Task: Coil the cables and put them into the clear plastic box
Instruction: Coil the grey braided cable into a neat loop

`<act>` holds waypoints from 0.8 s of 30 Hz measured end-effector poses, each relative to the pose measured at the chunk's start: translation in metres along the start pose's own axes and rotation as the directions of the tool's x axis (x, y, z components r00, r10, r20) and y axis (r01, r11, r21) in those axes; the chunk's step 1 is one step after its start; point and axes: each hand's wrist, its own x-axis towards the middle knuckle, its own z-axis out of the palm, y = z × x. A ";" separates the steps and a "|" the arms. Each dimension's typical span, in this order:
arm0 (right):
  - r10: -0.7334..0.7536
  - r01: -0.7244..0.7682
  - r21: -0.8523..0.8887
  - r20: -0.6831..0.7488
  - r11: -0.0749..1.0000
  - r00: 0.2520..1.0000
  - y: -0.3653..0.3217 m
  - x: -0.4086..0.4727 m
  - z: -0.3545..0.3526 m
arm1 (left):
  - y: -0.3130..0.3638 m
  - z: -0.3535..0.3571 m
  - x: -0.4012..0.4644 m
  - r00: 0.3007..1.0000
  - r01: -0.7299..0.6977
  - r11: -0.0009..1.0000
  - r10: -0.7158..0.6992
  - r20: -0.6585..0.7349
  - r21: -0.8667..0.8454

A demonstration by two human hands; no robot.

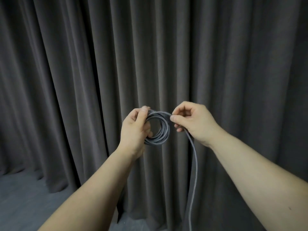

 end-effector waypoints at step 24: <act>-0.203 0.316 -0.620 0.248 0.719 0.947 0.011 -0.038 0.024 | 0.004 0.002 -0.027 1.000 0.031 0.996 -0.031 0.002 -0.081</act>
